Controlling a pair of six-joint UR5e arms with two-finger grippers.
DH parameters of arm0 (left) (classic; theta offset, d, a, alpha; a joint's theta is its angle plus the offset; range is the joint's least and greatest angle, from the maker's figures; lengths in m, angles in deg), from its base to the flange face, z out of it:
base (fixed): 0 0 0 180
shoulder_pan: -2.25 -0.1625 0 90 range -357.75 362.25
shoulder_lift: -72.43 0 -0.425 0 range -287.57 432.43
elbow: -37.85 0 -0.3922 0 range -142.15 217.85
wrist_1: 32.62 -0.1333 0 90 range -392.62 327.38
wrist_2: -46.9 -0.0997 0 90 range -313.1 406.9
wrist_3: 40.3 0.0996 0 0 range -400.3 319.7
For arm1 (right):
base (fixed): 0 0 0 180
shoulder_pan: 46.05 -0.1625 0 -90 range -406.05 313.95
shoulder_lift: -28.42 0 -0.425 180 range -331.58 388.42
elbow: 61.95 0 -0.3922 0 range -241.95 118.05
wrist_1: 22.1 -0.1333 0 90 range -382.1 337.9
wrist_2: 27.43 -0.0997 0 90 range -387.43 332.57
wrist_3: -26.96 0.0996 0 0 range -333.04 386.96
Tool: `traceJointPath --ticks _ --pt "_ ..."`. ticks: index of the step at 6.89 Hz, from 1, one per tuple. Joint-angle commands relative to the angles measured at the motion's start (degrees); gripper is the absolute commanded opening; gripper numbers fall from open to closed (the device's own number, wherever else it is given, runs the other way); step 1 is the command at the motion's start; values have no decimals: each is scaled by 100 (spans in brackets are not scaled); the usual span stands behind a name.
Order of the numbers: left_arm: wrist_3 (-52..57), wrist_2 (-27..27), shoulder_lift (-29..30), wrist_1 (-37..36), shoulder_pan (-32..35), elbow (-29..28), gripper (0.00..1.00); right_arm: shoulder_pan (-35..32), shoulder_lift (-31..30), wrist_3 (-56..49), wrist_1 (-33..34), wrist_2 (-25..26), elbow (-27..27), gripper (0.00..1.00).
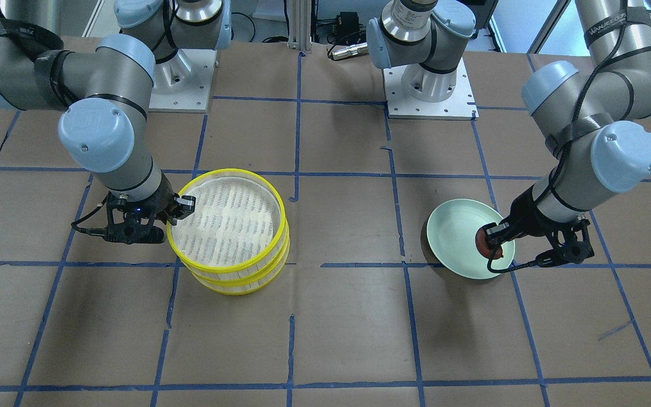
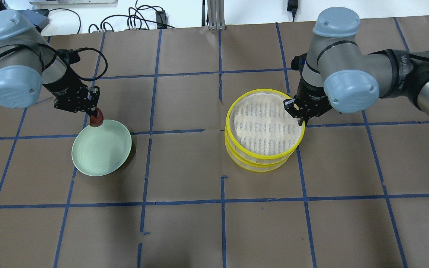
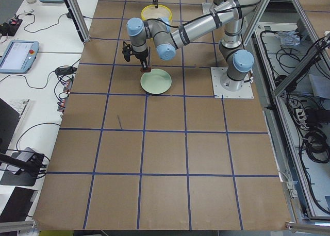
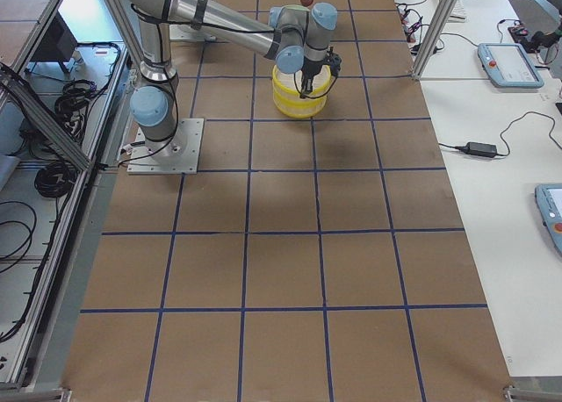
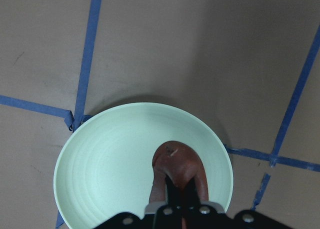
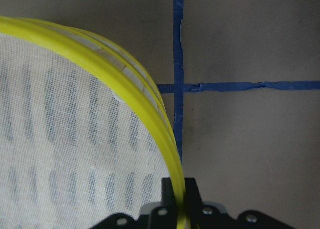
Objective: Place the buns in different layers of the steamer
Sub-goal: 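Grasp the brown bun with the left gripper and lift it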
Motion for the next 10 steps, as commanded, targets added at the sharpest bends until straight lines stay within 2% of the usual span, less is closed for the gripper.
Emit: traceJointPath --ticks 1,4,8,9,10 --pt "-30 93 -97 138 28 -103 8 -10 17 5 87 -5 -31 8" --pt "-57 102 -89 262 55 -200 8 -46 79 49 439 30 -74 9" --pt "-57 146 -19 262 46 -200 8 -265 35 58 457 39 -215 9" --pt "-57 146 -1 262 46 -209 8 -265 44 58 457 39 -224 16" --pt "-135 155 8 262 46 -209 8 -265 35 66 466 22 -233 96"
